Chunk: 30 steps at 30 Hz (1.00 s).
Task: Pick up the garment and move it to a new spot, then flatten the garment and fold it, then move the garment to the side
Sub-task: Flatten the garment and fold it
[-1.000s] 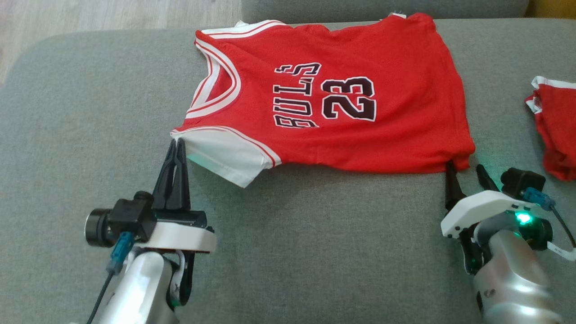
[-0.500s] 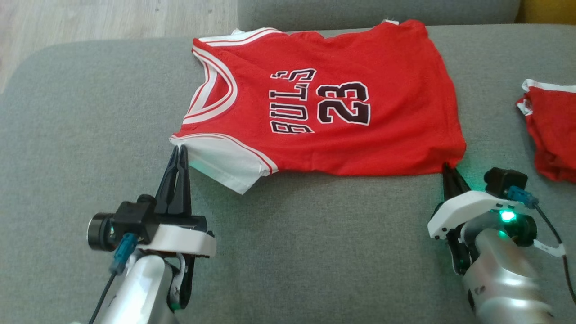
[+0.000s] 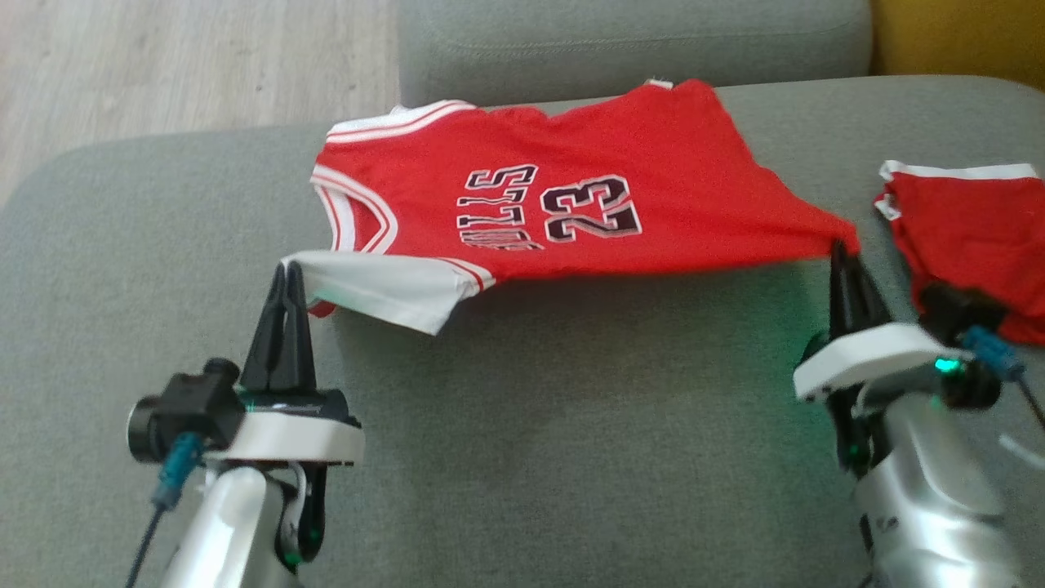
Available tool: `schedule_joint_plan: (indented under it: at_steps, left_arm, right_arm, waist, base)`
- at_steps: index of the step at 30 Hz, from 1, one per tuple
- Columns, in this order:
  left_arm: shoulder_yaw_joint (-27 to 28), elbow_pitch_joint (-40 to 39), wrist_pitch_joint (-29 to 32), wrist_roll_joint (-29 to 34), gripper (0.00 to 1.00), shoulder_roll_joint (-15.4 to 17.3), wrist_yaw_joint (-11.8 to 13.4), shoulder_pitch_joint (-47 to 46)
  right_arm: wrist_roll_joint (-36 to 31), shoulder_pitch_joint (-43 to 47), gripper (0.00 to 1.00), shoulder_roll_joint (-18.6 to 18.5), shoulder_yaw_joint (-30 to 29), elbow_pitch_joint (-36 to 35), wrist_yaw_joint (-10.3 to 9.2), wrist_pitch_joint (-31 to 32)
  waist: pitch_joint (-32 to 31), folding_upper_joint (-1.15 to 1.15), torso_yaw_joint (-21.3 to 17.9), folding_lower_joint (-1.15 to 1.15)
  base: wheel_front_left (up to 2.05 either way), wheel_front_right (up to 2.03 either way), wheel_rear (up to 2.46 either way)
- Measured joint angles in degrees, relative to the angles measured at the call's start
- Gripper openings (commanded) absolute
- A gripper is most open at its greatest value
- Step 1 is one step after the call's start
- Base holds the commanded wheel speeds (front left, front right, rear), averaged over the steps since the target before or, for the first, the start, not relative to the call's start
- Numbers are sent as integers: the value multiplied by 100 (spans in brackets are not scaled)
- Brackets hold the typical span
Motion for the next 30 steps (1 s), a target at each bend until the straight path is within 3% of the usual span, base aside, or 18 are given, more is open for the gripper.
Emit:
schedule_joint_plan:
  at_steps: [7, 13, 22, 26, 30]
  left_arm:
    - [169, -474, 88, -216, 0, 77, -145, -612]
    - [327, -1261, 237, -402, 0, 76, -181, -1182]
    - [504, -3524, 877, -688, 0, 120, 58, -1218]
    - [633, -3988, 1362, -782, 0, 274, 171, -1574]
    - [850, -3527, 1725, -948, 0, 511, 112, -2450]
  right_arm:
    - [-343, -6, 0, -51, 53, -1795, 0, 315]
    - [-350, -47, 0, -403, 212, -3323, 0, 832]
    - [-314, 294, 0, -486, -115, -5698, 0, 1800]
    - [-308, 331, 0, -419, -226, -6297, 0, 2193]
    - [-268, 55, 0, -399, -224, -6204, 0, 2401]
  waist:
    - [-143, 0, -73, 0]
    - [-332, 0, -61, 0]
    - [-347, 0, -35, 0]
    - [-200, 0, -29, 0]
    - [86, 0, -19, 0]
  base:
    - [0, 0, 0]
    - [0, 0, 0]
    - [0, 0, 0]
    - [0, 0, 0]
    - [0, 0, 0]
